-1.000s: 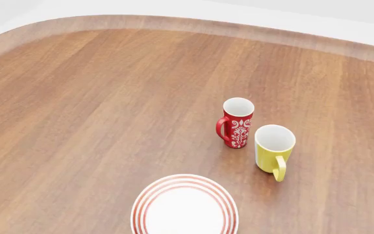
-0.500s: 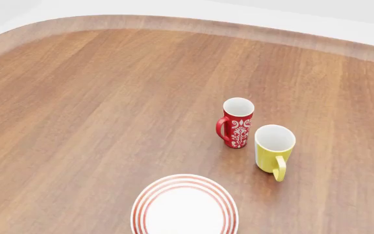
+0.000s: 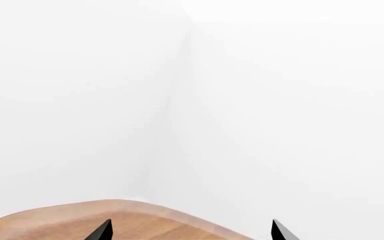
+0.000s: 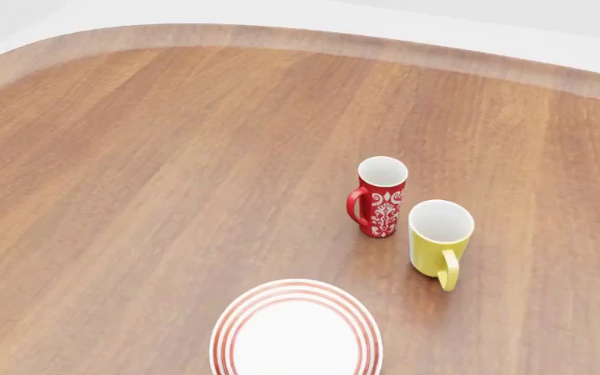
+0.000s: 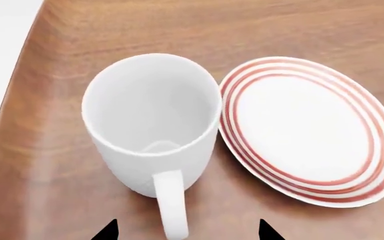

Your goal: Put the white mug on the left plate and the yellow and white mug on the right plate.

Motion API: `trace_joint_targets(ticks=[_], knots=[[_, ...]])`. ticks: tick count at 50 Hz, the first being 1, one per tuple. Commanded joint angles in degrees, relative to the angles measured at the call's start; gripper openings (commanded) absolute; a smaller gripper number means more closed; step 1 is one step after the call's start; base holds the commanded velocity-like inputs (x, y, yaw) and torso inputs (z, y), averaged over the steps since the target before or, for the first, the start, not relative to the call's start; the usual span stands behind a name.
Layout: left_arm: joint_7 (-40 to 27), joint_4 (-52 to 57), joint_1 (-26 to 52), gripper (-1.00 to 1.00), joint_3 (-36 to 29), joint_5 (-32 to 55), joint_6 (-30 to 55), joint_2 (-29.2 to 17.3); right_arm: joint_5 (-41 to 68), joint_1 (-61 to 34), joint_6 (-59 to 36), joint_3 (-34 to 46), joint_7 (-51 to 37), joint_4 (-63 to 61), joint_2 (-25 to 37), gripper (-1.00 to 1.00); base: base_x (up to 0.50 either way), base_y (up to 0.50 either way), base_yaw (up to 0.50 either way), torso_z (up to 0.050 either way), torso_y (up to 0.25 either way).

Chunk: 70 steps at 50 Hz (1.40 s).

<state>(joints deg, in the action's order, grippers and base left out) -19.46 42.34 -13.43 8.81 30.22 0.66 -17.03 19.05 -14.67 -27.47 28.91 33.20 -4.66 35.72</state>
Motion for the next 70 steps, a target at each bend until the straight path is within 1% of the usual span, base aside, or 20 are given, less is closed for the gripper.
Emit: trace_joint_targets(ticks=[1, 35, 48, 49, 65, 70], knots=[[-0.2, 0.0, -0.2, 1.00, 0.2, 0.4, -0.3, -0.3, -1.2, -1.7, 1.2, 1.8, 1.0, 4.4, -2.1, 1.00, 0.00, 0.00, 0.00, 0.000, 0.000], [-0.6, 0.2, -1.3, 1.00, 0.3, 0.8, -1.5, -0.9, -2.8, -2.7, 3.5, 4.7, 2.1, 9.9, -4.6, 1.00, 0.00, 0.00, 0.00, 0.000, 0.000], [-0.9, 0.4, -1.4, 1.00, 0.2, 1.0, -1.6, -1.2, -2.3, -2.7, 3.4, 4.9, 2.6, 10.2, -4.6, 1.00, 0.00, 0.00, 0.00, 0.000, 0.000], [-0.9, 0.3, -1.3, 1.00, 0.2, 1.0, -1.7, -1.2, -2.2, -2.7, 3.3, 4.9, 2.6, 10.2, -4.6, -1.00, 0.00, 0.00, 0.00, 0.000, 0.000], [-1.2, 0.4, -1.2, 1.00, 0.1, 0.9, -1.9, -1.6, -1.8, -2.1, 5.2, 3.8, 1.6, 9.3, -4.5, -1.00, 0.00, 0.00, 0.00, 0.000, 0.000], [-1.3, 0.1, -1.0, 1.00, -0.2, 0.7, -1.8, -1.6, -1.5, -1.0, 3.7, 4.0, 1.0, 3.3, -3.2, -1.00, 0.00, 0.00, 0.00, 0.000, 0.000]])
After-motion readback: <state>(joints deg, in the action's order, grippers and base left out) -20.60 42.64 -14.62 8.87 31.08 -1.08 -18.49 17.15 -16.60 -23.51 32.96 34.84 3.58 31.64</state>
